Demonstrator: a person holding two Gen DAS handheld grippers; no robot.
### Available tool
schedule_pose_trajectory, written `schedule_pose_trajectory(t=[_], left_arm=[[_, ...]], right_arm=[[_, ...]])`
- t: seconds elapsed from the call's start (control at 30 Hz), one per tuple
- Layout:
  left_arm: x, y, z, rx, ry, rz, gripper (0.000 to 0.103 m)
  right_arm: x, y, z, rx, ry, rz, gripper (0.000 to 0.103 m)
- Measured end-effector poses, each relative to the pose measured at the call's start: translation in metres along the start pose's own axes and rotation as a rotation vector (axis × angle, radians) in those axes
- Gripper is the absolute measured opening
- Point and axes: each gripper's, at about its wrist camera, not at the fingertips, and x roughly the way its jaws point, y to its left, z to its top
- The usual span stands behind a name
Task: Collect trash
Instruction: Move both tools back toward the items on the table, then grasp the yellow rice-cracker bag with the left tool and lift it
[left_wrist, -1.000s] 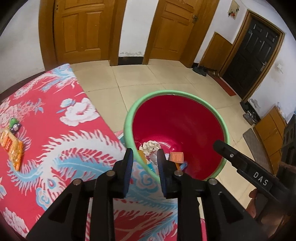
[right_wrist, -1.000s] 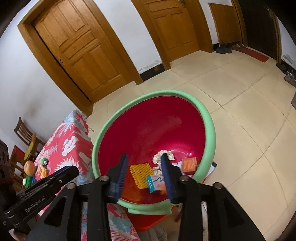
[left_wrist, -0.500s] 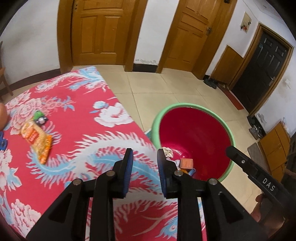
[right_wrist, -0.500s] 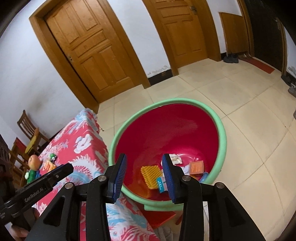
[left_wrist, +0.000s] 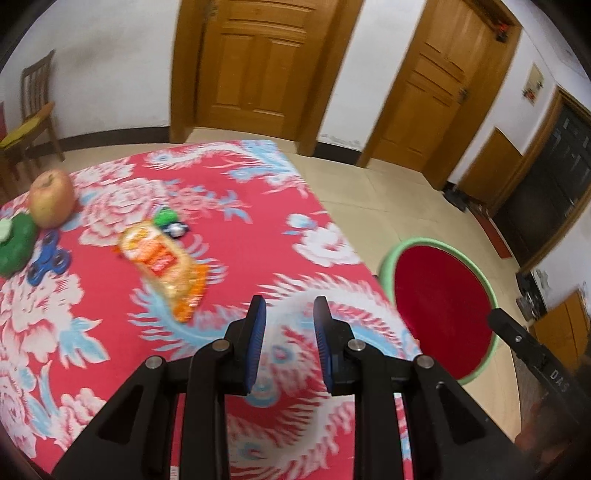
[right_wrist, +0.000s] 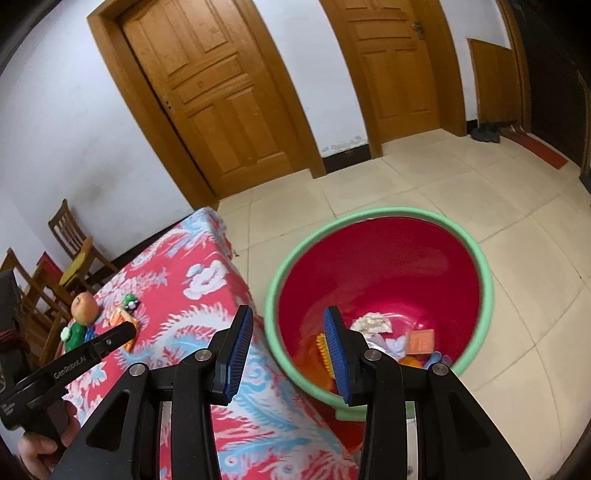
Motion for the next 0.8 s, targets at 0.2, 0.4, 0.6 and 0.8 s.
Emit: schedule_pose_trajectory(t=[0.2, 0.4, 0.6, 0.8], left_arm=[[-0.002, 0.034, 0.002, -0.069, -0.013, 0.047, 0.025], [0.004, 0.053, 0.006, -0.111, -0.009, 0.083, 0.026], [0.023, 0.067, 0.014, -0.149, 0.007, 0.119, 0.036], [0.038, 0.08, 0.023, -0.197, 0.002, 0.175, 0.049]], right_arm=[[0.01, 0.022, 0.006, -0.035, 0.006, 0.035, 0.041], [0.021, 0.043, 0.012, -0.066, 0.013, 0.069, 0.041], [0.035, 0.053, 0.014, -0.08, 0.029, 0.089, 0.041], [0.054, 0.058, 0.017, -0.087, 0.058, 0.096, 0.041]])
